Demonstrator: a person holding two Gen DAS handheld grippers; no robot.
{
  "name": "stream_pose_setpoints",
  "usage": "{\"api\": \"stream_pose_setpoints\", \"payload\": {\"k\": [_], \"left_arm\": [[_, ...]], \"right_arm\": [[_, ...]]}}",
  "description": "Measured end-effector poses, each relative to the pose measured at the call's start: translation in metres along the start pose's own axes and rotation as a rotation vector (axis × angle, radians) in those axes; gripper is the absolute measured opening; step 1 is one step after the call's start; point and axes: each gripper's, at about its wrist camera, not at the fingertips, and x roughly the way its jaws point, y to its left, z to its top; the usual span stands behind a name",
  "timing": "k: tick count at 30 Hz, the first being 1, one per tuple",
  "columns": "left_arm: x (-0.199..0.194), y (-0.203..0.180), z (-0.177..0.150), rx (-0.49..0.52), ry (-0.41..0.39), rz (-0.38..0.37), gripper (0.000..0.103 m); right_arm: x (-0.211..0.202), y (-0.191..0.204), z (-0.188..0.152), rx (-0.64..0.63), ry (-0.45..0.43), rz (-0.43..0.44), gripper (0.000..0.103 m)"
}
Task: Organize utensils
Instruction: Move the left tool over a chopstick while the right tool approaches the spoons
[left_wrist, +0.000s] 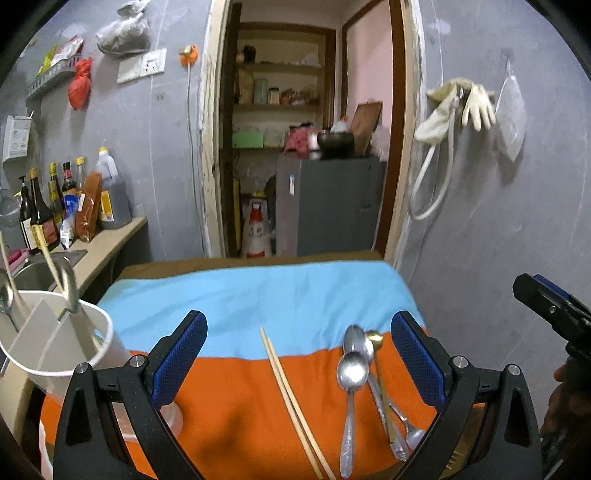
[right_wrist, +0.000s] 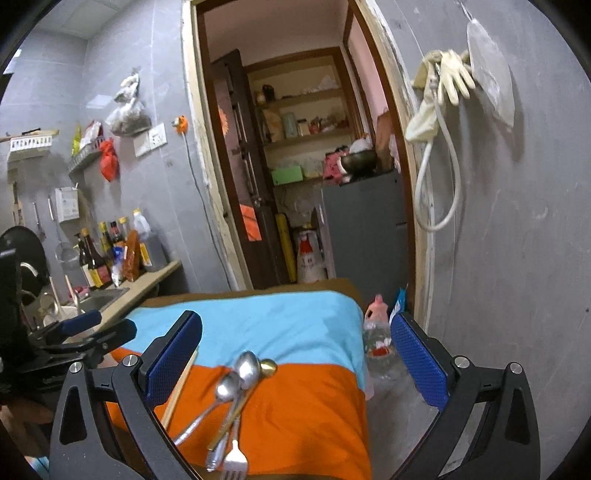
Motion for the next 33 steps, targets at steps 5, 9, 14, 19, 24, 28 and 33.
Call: {"api": "stream_pose_setpoints", "payload": {"k": [5, 9, 14, 19, 24, 28, 33], "left_arm": [[0.018, 0.002, -0.01, -0.011, 0.06, -0.001, 0.097], [0.032, 0.004, -0.016, -0.026, 0.105, -0.009, 0.09], [0.05, 0.012, -0.025, -0.058, 0.183, -0.022, 0.058], [0.061, 0.023, -0.033, -0.078, 0.243, 0.012, 0.039], [0.072, 0.03, -0.041, -0.108, 0.302, 0.025, 0.029], [0.075, 0.031, -0.043, -0.119, 0.328, 0.03, 0.024], [0.077, 0.034, -0.047, -0.12, 0.355, 0.054, 0.021]], "right_arm": [[0.017, -0.009, -0.01, 0.027, 0.059, 0.017, 0.103], [0.033, -0.011, -0.018, 0.031, 0.12, 0.041, 0.1], [0.057, -0.011, -0.025, 0.029, 0.228, 0.065, 0.085], [0.082, -0.007, -0.033, 0.016, 0.344, 0.074, 0.073], [0.099, 0.002, -0.043, -0.01, 0.424, 0.084, 0.069], [0.107, 0.009, -0.046, -0.033, 0.461, 0.096, 0.066], [0.116, 0.015, -0.049, -0.066, 0.513, 0.095, 0.066]]}}
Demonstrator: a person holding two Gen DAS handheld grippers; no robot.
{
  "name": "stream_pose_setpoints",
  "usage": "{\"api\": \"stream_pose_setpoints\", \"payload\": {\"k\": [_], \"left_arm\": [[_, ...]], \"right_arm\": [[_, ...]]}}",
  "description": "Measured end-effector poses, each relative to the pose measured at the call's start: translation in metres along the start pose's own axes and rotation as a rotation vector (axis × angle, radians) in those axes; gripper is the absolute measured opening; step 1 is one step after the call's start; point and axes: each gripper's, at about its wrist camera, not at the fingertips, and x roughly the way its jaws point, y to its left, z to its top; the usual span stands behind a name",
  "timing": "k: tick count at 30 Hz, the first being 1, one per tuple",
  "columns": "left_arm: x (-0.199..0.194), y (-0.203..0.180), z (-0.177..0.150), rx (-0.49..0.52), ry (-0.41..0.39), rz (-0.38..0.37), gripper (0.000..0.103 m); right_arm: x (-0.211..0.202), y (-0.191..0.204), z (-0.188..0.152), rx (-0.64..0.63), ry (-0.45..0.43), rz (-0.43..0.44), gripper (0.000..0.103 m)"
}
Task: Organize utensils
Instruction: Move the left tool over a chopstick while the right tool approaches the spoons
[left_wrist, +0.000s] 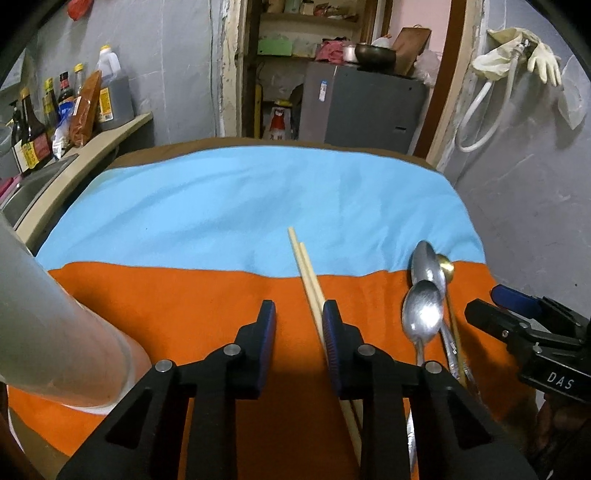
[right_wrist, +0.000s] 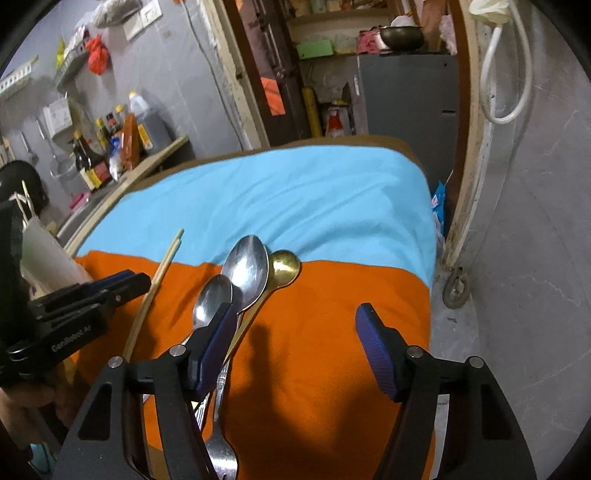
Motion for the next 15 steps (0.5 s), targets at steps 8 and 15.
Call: {"api": "stream_pose_setpoints", "payload": {"k": [8, 15], "left_arm": [[0.004, -0.001, -0.002, -0.001, 0.021, 0.004, 0.02], [0.016, -0.007, 0.003, 0.045, 0.067, -0.021, 0.018]], "right_arm": [[0.013, 0.013, 0.004, -0.064, 0.056, -0.068, 0.066], [0.017, 0.017, 0.008, -0.083, 0.083, -0.144, 0.064]]}}
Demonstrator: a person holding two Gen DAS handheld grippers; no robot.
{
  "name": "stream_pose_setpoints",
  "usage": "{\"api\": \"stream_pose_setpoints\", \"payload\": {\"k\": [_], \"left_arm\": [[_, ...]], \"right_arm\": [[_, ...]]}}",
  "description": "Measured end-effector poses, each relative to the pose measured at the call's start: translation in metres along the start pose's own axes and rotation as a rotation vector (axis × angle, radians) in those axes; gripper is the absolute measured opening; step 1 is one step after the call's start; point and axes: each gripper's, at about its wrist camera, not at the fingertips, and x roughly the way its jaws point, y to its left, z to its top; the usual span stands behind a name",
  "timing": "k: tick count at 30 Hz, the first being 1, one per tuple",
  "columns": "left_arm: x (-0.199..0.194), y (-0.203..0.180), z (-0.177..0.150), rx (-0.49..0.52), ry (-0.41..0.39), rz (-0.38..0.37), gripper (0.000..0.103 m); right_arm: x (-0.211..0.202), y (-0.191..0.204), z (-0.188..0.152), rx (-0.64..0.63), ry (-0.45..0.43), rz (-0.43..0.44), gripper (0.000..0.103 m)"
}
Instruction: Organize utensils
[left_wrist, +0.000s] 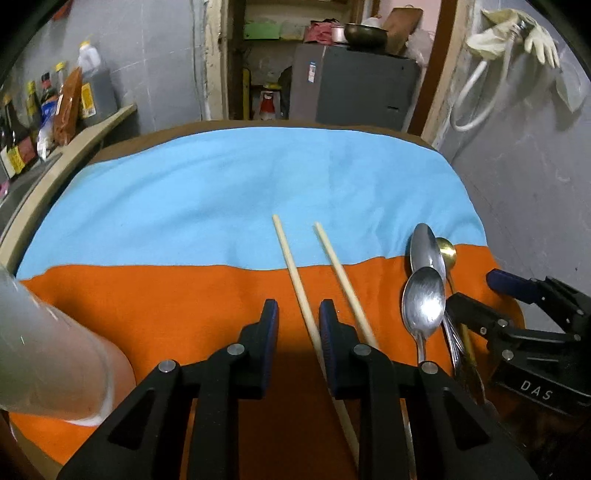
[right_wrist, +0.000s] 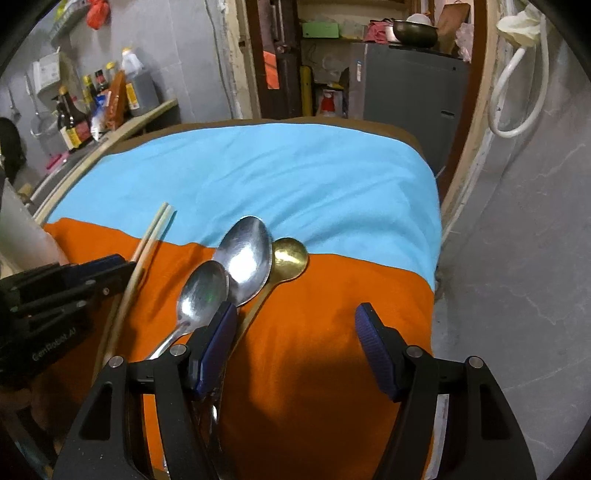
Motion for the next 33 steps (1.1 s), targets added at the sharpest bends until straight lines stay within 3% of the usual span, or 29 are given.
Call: {"api": "stream_pose_setpoints", "payload": {"k": [2, 4, 15, 24, 27, 30, 33], "left_arm": [[-0.001, 0.004, -0.001, -0.017, -0.002, -0.007, 0.011], [0.0, 0.005, -0.001, -0.025, -0.001, -0.007, 0.01], [0.015, 0.009, 0.027, -0.036, 0.035, -0.027, 0.01], [0.017, 0.01, 0.024, -0.03, 0.003, -0.028, 0.007], [0.017, 0.014, 0.024, -0.049, -0.002, -0.052, 0.003], [0.016, 0.018, 0.025, -0.067, -0.004, -0.079, 0.002], [0.012, 0.025, 0.025, -0.101, -0.014, -0.123, 0.002]], "right_arm": [[-0.002, -0.003, -0.004, -0.005, 0.002, -0.024, 0.05], [-0.006, -0.009, -0.007, 0.006, -0.008, -0.013, 0.047], [0.015, -0.002, 0.02, -0.029, -0.006, 0.008, 0.052], [0.021, 0.001, 0.023, -0.055, -0.008, 0.001, 0.048], [0.021, 0.001, 0.023, -0.069, -0.01, -0.003, 0.042], [0.019, -0.002, 0.023, -0.071, -0.014, -0.008, 0.024], [0.017, -0.003, 0.023, -0.07, -0.014, 0.005, 0.023]]}}
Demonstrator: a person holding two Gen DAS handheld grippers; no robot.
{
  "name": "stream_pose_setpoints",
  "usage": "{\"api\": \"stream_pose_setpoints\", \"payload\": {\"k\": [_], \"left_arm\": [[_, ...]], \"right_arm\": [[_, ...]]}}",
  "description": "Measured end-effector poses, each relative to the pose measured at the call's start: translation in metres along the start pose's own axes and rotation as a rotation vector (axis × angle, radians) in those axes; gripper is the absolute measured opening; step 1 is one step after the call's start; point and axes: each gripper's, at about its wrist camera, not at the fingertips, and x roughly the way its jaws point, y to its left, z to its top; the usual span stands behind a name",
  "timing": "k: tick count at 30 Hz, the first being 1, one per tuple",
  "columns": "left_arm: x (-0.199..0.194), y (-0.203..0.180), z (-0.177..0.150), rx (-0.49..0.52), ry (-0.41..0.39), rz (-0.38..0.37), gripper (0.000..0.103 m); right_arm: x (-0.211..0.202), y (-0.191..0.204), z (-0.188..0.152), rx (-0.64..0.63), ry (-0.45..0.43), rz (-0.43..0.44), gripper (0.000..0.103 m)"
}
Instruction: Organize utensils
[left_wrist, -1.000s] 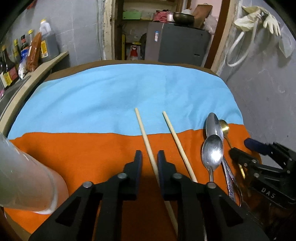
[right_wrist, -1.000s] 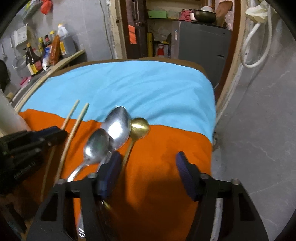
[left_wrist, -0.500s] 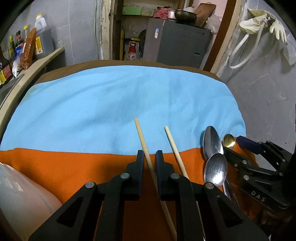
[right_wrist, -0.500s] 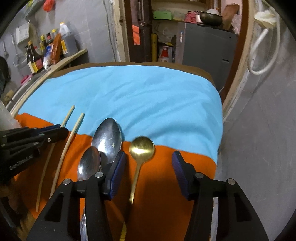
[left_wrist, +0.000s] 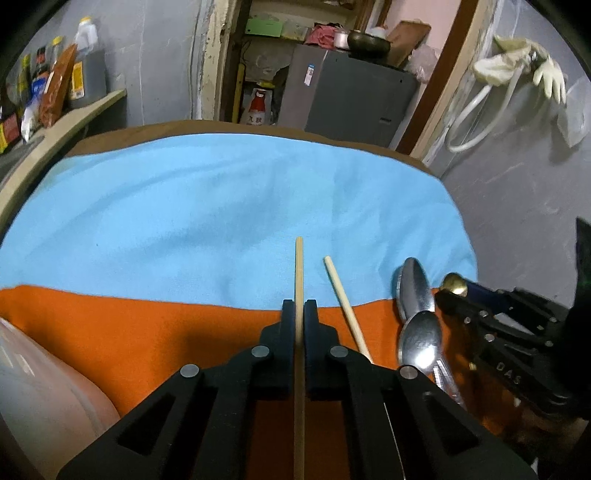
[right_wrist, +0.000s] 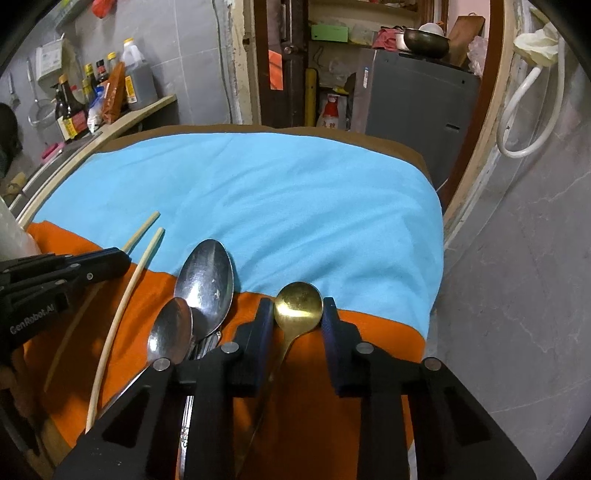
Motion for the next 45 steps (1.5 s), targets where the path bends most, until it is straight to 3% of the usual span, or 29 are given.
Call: {"api": "stream_pose_setpoints", "payload": {"k": [4, 6, 13, 18, 19, 20, 28, 33, 39, 41, 45], "left_arm": [[-0.021, 0.001, -0.006, -0.047, -0.077, -0.085, 0.002], [-0.033, -0.004, -0.009, -0.051, -0.126, -0.114, 0.002], [-0.076, -0.02, -0.018, -0.006, -0.311, -0.167, 0.002], [-0.101, -0.027, -0.015, -0.001, -0.413, -0.2, 0.002], [-0.105, -0.027, -0.015, -0.007, -0.424, -0.208, 0.002], [-0.109, -0.026, -0.014, -0.014, -0.435, -0.214, 0.002], [-0.141, -0.007, -0.013, -0.048, -0.484, -0.229, 0.002], [-0.16, 0.01, -0.013, -0.104, -0.534, -0.267, 0.002], [-0.183, 0.029, -0.007, -0.118, -0.589, -0.262, 0.002], [-0.186, 0.033, -0.007, -0.122, -0.588, -0.259, 0.002], [-0.188, 0.034, -0.011, -0.113, -0.572, -0.255, 0.002]], "right_arm": [[-0.016, -0.009, -0.008, 0.057, -0.07, 0.071, 0.023], [-0.035, -0.01, -0.012, 0.07, -0.162, 0.083, 0.023], [-0.085, 0.001, -0.027, 0.054, -0.407, 0.074, 0.022], [-0.108, 0.008, -0.029, 0.077, -0.533, 0.077, 0.021], [-0.11, 0.01, -0.027, 0.075, -0.544, 0.073, 0.004], [-0.112, 0.012, -0.026, 0.074, -0.555, 0.073, 0.003], [-0.114, 0.027, -0.023, 0.067, -0.547, 0.083, 0.004], [-0.136, 0.033, -0.026, 0.093, -0.604, 0.1, 0.002], [-0.155, 0.052, -0.015, 0.062, -0.666, 0.112, 0.001], [-0.151, 0.053, -0.014, 0.075, -0.643, 0.116, 0.001], [-0.125, 0.04, -0.017, 0.182, -0.493, 0.125, 0.005]]}}
